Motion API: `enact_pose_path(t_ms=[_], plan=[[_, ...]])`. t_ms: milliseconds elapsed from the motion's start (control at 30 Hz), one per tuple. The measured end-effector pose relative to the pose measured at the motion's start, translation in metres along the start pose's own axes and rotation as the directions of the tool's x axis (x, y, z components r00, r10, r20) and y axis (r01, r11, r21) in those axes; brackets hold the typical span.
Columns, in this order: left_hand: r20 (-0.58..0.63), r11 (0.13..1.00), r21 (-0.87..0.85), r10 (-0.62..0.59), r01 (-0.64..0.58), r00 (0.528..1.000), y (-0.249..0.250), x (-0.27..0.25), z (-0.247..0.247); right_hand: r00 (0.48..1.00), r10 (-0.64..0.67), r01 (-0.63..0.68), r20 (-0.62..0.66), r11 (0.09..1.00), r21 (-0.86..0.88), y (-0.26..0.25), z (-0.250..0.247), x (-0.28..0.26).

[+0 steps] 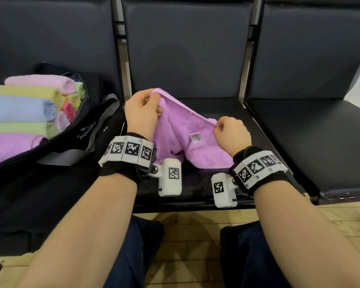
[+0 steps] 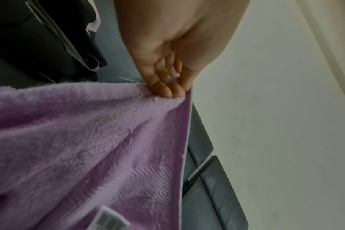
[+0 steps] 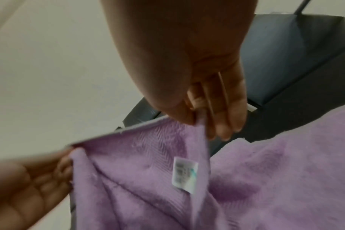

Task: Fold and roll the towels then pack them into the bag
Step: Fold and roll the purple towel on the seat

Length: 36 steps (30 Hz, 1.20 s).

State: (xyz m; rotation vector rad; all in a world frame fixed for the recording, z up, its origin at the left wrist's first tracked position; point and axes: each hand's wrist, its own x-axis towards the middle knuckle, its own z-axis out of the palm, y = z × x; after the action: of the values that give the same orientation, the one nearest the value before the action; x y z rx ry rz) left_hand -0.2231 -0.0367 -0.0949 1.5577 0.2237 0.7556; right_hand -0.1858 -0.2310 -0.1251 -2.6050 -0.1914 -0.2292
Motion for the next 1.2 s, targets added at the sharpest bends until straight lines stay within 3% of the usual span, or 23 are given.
enact_pose_path(t_ms=[100,200,267,367,467,567,767,933,1200], plan=[[-0.005,0.998,-0.047,-0.034,0.034,0.999,-0.003,0.004,-0.003,0.987,0.003,-0.071,0.158,0.902,0.427,-0.008,-0.004,-0.001],[0.024,0.982,-0.131,-0.134,0.136,0.991,-0.003,0.003,-0.002,0.972,-0.117,-0.077,0.201,0.654,0.753,-0.022,-0.019,-0.010],[0.058,0.987,-0.111,-0.107,0.112,0.993,0.000,0.000,-0.002,0.960,-0.204,-0.058,0.194,0.531,0.846,-0.030,-0.027,-0.015],[0.104,1.000,0.017,-0.026,0.024,0.994,0.000,-0.003,-0.002,0.939,-0.271,-0.070,0.210,0.448,0.891,-0.038,-0.031,-0.020],[0.134,0.996,0.084,0.007,-0.019,0.991,-0.002,-0.004,-0.003,0.913,-0.344,-0.021,0.219,0.497,0.868,-0.039,-0.028,-0.019],[0.164,0.999,0.036,-0.016,0.010,0.986,0.001,-0.008,-0.002,0.936,-0.317,0.061,0.156,0.578,0.814,-0.039,-0.023,-0.018],[0.350,0.973,-0.039,-0.198,0.225,0.916,0.003,-0.019,0.005,0.946,-0.315,0.294,-0.076,0.737,0.608,-0.035,-0.016,-0.007],[0.474,0.945,-0.067,-0.251,0.319,0.844,0.009,-0.022,0.005,0.960,-0.280,0.178,0.026,0.677,0.714,-0.034,-0.022,-0.007],[0.556,0.940,-0.071,-0.240,0.333,0.796,0.009,-0.023,0.003,0.952,-0.306,0.186,0.024,0.637,0.748,-0.031,-0.021,-0.002]])
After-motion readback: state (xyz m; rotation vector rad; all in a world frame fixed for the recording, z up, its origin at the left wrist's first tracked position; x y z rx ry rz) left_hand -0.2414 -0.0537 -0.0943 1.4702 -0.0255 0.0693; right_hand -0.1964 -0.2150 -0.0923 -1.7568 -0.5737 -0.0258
